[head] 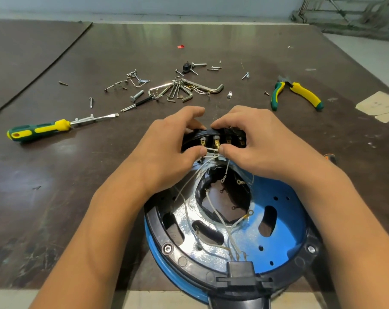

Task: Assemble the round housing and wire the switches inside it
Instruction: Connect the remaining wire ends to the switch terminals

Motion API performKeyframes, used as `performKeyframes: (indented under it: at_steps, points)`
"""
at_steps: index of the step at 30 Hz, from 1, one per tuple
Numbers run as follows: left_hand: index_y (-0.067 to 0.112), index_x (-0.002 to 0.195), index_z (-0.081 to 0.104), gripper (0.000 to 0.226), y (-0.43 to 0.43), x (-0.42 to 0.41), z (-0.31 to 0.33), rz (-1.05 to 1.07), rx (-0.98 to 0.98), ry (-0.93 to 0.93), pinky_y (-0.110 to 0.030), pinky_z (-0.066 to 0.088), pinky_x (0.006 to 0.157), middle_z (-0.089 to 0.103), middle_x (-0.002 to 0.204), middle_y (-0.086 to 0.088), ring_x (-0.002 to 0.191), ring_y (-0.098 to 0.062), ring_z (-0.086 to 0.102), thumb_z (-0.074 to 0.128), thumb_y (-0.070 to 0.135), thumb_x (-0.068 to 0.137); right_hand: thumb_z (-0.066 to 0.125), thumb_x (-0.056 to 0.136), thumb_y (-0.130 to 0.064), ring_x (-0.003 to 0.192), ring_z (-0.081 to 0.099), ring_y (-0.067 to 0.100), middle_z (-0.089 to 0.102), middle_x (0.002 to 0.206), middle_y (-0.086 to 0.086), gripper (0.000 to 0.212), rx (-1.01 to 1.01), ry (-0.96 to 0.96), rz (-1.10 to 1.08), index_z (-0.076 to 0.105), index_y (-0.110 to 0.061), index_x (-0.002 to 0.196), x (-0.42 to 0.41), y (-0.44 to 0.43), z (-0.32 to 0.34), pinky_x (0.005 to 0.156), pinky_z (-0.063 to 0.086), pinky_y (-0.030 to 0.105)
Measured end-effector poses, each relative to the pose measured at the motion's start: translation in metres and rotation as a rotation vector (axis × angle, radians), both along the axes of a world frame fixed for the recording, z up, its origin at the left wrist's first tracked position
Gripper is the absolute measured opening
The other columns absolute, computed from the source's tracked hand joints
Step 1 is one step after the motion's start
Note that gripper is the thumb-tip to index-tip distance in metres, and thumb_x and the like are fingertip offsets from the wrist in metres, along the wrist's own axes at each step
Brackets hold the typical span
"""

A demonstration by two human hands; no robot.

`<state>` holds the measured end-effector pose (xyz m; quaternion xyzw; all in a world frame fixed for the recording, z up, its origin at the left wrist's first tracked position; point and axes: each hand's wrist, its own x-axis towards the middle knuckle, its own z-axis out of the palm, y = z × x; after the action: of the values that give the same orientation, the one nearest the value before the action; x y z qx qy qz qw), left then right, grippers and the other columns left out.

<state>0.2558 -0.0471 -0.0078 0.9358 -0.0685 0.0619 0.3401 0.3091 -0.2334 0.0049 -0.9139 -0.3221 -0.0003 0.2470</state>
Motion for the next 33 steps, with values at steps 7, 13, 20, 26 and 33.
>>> performKeyframes:
  at_steps: [7, 13, 20, 26, 33]
  points:
    - [0.031, 0.135, 0.048, 0.058, 0.0001, 0.0004, -0.0001, 0.003, -0.010, -0.017, -0.005, 0.036, 0.084, 0.059, 0.113, 0.020, 0.103, 0.001, 0.056, 0.075, 0.023, 0.084, 0.070, 0.089, -0.022, 0.110, 0.057, 0.015, 0.062, 0.117, -0.001, 0.041, 0.005, 0.010, -0.003, 0.065, -0.022, 0.129, 0.0010, -0.0003, -0.0009, 0.092, 0.045, 0.029]
    - [0.029, 0.135, 0.049, 0.057, -0.0004, -0.0001, 0.0007, 0.006, -0.001, -0.030, 0.005, 0.036, 0.079, 0.059, 0.111, 0.019, 0.097, 0.004, 0.055, 0.075, 0.025, 0.084, 0.070, 0.088, -0.023, 0.109, 0.057, 0.013, 0.062, 0.117, -0.002, 0.041, 0.007, 0.002, -0.002, 0.066, -0.022, 0.129, 0.0010, -0.0005, -0.0006, 0.092, 0.045, 0.026]
    - [0.025, 0.135, 0.054, 0.056, -0.0024, 0.0001, 0.0021, 0.003, 0.065, -0.043, -0.007, 0.039, 0.090, 0.065, 0.121, 0.011, 0.110, -0.001, 0.058, 0.076, 0.033, 0.083, 0.071, 0.086, -0.024, 0.108, 0.059, 0.014, 0.064, 0.114, -0.001, 0.040, 0.002, -0.020, -0.010, 0.068, -0.022, 0.126, 0.0033, 0.0000, -0.0027, 0.087, 0.043, 0.023]
    - [0.026, 0.134, 0.054, 0.053, -0.0040, 0.0005, 0.0032, 0.013, 0.109, -0.051, -0.028, 0.045, 0.100, 0.065, 0.124, 0.008, 0.116, -0.010, 0.058, 0.074, 0.034, 0.085, 0.070, 0.086, -0.025, 0.106, 0.058, 0.014, 0.065, 0.114, -0.002, 0.040, -0.006, -0.026, -0.008, 0.068, -0.022, 0.125, 0.0043, 0.0004, -0.0036, 0.086, 0.043, 0.023]
    - [0.024, 0.133, 0.053, 0.052, -0.0059, 0.0018, 0.0037, -0.004, 0.146, -0.052, -0.042, 0.048, 0.100, 0.065, 0.127, 0.005, 0.119, -0.015, 0.058, 0.072, 0.035, 0.086, 0.070, 0.085, -0.023, 0.105, 0.059, 0.013, 0.065, 0.113, -0.001, 0.041, -0.006, -0.027, -0.003, 0.068, -0.021, 0.125, 0.0045, 0.0007, -0.0029, 0.087, 0.043, 0.022]
